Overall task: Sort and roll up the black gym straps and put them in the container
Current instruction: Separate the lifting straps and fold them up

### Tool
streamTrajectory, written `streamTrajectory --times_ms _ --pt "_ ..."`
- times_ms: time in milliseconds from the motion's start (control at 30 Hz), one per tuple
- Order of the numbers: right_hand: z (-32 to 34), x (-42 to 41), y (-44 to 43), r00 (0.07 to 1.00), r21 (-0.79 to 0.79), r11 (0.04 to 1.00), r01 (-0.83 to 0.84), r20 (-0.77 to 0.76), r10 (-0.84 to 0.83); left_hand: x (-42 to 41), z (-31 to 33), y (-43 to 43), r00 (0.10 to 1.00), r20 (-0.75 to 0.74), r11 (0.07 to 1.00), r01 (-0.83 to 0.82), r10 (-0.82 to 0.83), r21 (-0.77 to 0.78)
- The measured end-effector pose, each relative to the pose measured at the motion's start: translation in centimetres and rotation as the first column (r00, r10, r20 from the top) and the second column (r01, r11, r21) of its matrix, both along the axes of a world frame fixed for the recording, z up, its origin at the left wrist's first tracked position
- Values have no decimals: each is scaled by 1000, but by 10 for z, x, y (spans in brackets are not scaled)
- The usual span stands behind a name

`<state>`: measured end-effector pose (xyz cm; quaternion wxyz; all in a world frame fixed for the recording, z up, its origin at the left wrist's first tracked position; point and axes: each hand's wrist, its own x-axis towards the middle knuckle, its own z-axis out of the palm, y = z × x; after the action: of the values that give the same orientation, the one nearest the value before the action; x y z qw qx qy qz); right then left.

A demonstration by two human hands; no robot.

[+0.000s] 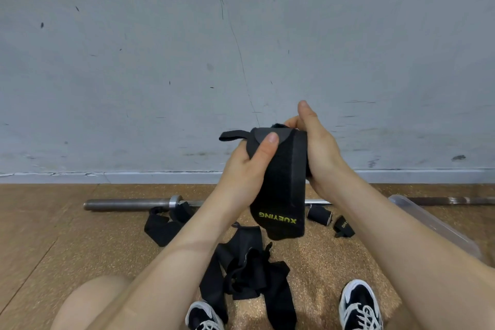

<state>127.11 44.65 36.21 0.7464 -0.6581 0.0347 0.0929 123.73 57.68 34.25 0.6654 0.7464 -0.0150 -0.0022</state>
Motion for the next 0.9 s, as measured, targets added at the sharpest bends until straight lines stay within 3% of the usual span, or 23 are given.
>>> streamTrajectory --times_ms 167,333,467,633,800,900 --pt "6 -1 -11 957 -215 937 -275 31 288 6 7 9 1000 -17 1000 -26 26 -10" --pt "8 1 -10 984 43 983 -179 34 178 12 6 22 990 -22 971 129 -137 -201" --pt "10 1 -14 987 132 978 -163 24 161 12 10 31 970 14 969 244 -243 -45" --pt "3 -4 -3 978 248 952 -179 -63 200 14 12 38 986 122 992 101 -109 71" --pt "1 -7 -4 908 317 910 -266 -235 347 12 12 45 969 135 978 204 -208 47" --pt "-1 -7 -6 850 242 875 -419 -235 472 10 11 48 957 118 964 265 -263 0"
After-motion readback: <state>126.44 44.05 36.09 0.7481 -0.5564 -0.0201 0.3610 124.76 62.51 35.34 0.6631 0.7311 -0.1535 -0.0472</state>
